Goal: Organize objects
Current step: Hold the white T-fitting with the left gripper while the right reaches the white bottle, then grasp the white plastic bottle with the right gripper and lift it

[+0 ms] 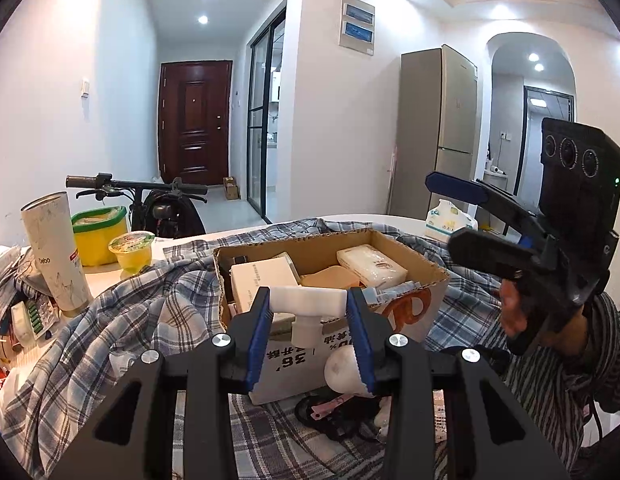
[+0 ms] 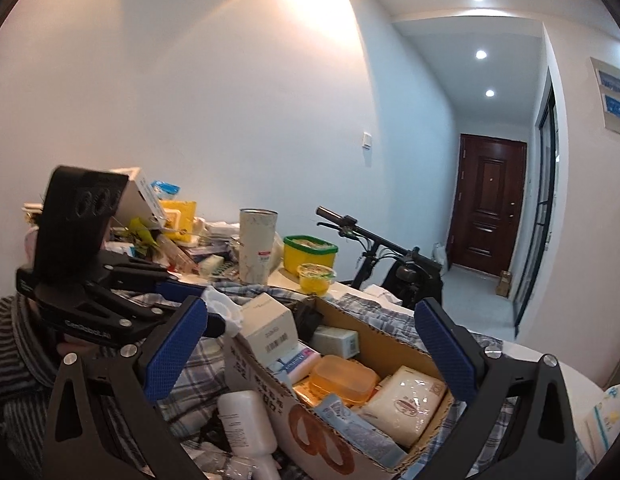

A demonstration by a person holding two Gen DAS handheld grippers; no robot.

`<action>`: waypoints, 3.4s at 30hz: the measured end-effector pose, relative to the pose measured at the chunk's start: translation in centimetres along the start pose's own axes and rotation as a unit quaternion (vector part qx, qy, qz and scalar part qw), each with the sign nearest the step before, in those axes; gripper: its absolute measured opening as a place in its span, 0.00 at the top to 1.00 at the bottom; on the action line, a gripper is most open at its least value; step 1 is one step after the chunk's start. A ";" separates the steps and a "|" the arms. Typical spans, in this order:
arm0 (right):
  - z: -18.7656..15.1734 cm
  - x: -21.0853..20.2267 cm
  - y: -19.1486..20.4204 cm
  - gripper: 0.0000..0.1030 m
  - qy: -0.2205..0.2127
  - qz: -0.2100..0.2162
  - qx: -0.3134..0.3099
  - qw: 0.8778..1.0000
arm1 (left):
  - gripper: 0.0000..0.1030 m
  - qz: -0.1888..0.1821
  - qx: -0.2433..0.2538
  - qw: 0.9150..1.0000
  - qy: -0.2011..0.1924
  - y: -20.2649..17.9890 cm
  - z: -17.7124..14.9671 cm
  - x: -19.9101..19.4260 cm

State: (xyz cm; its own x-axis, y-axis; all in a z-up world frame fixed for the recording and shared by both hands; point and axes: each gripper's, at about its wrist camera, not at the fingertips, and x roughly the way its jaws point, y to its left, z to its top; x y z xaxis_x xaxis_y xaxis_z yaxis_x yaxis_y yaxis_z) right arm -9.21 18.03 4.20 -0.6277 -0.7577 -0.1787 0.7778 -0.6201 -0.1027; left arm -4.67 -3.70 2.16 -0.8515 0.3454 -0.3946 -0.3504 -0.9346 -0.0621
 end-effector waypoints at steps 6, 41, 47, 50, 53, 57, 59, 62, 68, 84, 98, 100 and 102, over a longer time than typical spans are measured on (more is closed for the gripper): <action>0.0 0.1 -0.5 0.00 0.012 0.110 0.037 0.993 | 0.62 -0.012 0.006 1.000 -0.006 -0.3 0.0 -0.3; -7.5 8.1 -0.1 0.00 0.335 0.017 0.346 0.876 | 0.62 0.000 -0.043 0.999 -0.012 2.0 0.2 -1.0; -7.9 9.0 0.1 0.00 0.348 0.001 0.345 0.872 | 0.62 0.004 -0.036 0.999 -0.011 1.8 0.3 -0.9; -7.7 9.1 0.2 0.00 0.348 -0.003 0.335 0.876 | 0.62 0.003 -0.037 0.999 -0.012 1.8 0.3 -0.9; -7.7 9.2 -0.1 0.02 0.341 0.003 0.344 0.875 | 0.62 0.002 -0.037 0.999 -0.011 1.8 0.3 -0.8; -7.5 9.5 0.2 0.37 0.343 -0.001 0.311 0.886 | 0.62 0.006 -0.036 0.999 -0.011 1.8 0.3 -0.9; -7.6 9.5 0.3 0.37 0.341 0.007 0.310 0.887 | 0.62 0.005 -0.036 0.999 -0.011 1.8 0.2 -0.8; -7.4 9.0 0.3 0.37 0.328 0.005 0.307 0.894 | 0.62 0.004 -0.036 0.999 -0.011 1.7 0.2 -0.8; -5.9 6.6 0.5 0.37 0.287 0.030 0.311 0.906 | 0.62 0.003 -0.036 0.999 -0.011 1.5 0.2 -0.8; 0.8 1.9 -0.9 0.38 0.158 0.046 0.292 0.942 | 0.62 -0.009 -0.060 0.998 -0.018 2.2 0.3 -1.5; 3.8 4.6 -5.3 0.38 0.044 -0.058 0.177 0.982 | 0.57 -0.068 -0.043 0.986 0.146 0.9 -2.3 0.9; 2.4 5.0 -5.9 0.38 0.057 -0.052 0.191 0.979 | 0.55 -0.048 -0.032 0.984 0.170 0.8 -2.8 1.1; 1.3 5.4 -6.3 0.38 0.070 -0.043 0.196 0.977 | 0.55 -0.047 -0.034 0.978 0.199 1.3 -3.2 1.3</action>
State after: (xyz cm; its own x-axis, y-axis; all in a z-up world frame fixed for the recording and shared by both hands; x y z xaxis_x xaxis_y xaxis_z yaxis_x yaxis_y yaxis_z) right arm -17.50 17.58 5.13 -0.6580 -0.6814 -0.3205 0.6332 -0.7310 0.2541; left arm -4.97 -4.78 -1.35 -0.5918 0.3829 -0.7094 -0.3823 -0.9080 -0.1711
